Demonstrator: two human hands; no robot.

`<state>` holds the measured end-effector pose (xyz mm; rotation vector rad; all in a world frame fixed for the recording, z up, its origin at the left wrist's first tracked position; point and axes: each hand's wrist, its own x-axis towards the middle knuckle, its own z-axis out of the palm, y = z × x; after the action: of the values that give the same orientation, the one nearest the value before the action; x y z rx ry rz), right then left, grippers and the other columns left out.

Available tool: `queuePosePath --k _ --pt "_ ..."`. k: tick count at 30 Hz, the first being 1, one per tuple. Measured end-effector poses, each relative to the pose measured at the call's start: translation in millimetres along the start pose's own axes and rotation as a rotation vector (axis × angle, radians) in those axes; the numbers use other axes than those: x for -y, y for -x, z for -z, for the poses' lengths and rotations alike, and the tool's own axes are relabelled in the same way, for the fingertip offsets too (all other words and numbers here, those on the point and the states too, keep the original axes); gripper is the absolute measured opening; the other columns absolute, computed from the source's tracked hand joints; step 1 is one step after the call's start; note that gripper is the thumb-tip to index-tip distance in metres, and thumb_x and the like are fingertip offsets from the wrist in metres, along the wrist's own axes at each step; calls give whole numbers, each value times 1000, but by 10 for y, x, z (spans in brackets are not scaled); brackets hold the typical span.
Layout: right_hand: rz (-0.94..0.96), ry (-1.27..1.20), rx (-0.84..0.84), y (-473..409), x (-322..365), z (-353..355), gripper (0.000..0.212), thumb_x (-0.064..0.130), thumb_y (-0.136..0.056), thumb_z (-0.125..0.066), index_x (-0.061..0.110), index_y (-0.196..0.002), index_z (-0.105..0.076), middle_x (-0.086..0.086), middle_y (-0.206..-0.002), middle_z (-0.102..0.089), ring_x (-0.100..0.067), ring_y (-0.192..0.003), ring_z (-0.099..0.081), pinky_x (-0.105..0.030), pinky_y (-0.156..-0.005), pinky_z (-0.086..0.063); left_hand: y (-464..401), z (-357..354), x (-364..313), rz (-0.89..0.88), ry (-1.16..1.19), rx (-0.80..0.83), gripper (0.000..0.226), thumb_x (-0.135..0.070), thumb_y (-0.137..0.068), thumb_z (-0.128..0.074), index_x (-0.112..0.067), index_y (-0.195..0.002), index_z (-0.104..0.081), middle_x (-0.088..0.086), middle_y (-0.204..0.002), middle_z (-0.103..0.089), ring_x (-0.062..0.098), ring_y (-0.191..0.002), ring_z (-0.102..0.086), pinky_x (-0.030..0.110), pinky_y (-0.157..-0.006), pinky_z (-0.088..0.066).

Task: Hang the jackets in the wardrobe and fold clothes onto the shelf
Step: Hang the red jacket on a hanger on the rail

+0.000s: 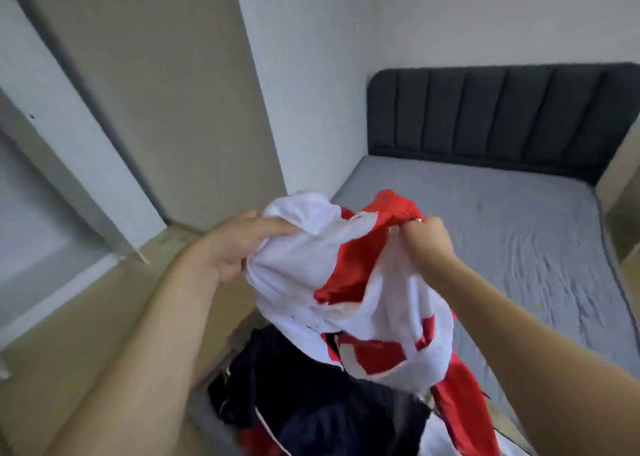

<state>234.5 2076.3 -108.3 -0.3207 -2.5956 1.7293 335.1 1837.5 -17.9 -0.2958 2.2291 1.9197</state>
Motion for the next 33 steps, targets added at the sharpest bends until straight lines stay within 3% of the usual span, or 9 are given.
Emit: queuePosePath --k 3,7,11,14,16,22,25,28,33 --pt "154 -81 68 285 1140 -600 25 20 -86 -41 15 -64 -51 -1 -63 -52 -22 -62 -49 -30 -61 -38 373 997 -277 -181 111 -178 33 -21 -79 -68 -9 -110 -70 15 -109 -72 29 -106 -68 35 -82 -55" --pt "290 -182 164 791 2424 -1610 23 22 -86 -40 17 -67 -51 -1 -65 -54 -23 -64 -52 -29 -63 -39 775 2115 -470 -318 133 -251 26 -15 -94 -57 -15 -117 -69 9 -115 -71 24 -109 -67 39 -93 -50" --pt "444 -190 181 1169 3486 -2536 27 15 -89 -42 15 -64 -50 -4 -63 -52 -28 -70 -54 -33 -68 -42 1152 3175 -463 -283 61 -317 27 -26 -71 -77 -18 -97 -78 14 -108 -73 29 -102 -69 39 -90 -52" --pt "530 -214 171 1382 4115 -3115 32 17 -95 -39 17 -64 -46 -3 -66 -50 -28 -80 -55 -33 -74 -43 1449 3913 -418 -129 -72 -169 51 -32 -65 -88 -18 -111 -73 13 -115 -71 28 -104 -69 35 -83 -57" --pt "573 -226 215 1494 4443 -3504 32 16 -96 -39 15 -65 -48 -3 -66 -51 -26 -76 -53 -30 -71 -41 1538 4293 -429 -50 -155 -146 54 -35 -67 -88 -20 -116 -71 8 -115 -72 27 -105 -69 38 -89 -56" --pt "825 -55 343 1761 5140 -4851 25 15 -90 -43 11 -70 -56 -3 -61 -53 -26 -65 -54 -27 -61 -38 1306 5137 -336 -118 -324 -516 40 -35 -67 -81 -18 -103 -76 6 -101 -75 25 -94 -72 38 -95 -54" --pt "993 94 336 1623 5312 -5533 18 26 -86 -56 12 -75 -58 2 -61 -53 -14 -55 -50 -24 -48 -32 1164 5819 -166 -323 -3 -715 16 -33 -80 -75 -22 -92 -77 2 -92 -74 19 -87 -69 27 -77 -51" --pt "1037 158 382 1274 5373 -6275 23 32 -83 -67 18 -71 -54 5 -62 -52 -15 -58 -49 -25 -49 -32 1028 6636 -52 -496 469 -831 15 -20 -95 -59 -14 -99 -72 4 -91 -74 17 -84 -70 31 -81 -52" --pt "1142 291 533 836 5399 -7693 22 35 -84 -67 22 -72 -53 2 -74 -60 -20 -71 -55 -28 -59 -40 489 7700 -96 -556 520 -983 18 -15 -89 -56 -10 -100 -70 7 -87 -73 22 -81 -71 31 -77 -56"
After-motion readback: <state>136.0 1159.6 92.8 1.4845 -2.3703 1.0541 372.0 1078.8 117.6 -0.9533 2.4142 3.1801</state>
